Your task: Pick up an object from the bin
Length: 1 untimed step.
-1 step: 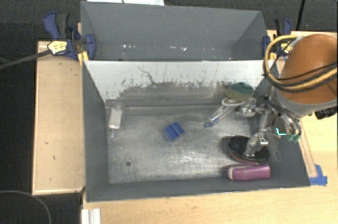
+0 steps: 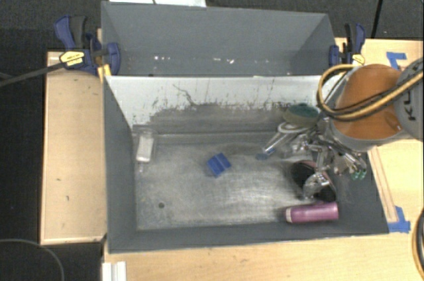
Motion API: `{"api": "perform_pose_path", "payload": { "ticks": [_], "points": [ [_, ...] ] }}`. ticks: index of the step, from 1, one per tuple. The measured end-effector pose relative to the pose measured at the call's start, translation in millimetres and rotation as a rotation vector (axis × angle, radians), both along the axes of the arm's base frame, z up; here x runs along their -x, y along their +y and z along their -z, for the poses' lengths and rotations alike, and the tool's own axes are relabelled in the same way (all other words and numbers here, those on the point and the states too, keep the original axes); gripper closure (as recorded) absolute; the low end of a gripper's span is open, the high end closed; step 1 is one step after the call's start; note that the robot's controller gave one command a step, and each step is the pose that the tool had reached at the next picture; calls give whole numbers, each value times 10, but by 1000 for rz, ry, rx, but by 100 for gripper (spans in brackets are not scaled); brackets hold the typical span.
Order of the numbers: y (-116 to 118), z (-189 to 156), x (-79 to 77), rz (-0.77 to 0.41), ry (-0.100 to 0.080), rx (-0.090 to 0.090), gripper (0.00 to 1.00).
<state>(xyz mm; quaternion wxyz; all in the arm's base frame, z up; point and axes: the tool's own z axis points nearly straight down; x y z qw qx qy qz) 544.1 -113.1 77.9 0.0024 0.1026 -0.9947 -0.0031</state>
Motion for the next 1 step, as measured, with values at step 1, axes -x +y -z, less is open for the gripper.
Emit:
{"api": "perform_pose_path", "payload": {
  "ticks": [1],
  "points": [
    [-79, -68, -2, -387, -6, -15, 0]
  ]
}}
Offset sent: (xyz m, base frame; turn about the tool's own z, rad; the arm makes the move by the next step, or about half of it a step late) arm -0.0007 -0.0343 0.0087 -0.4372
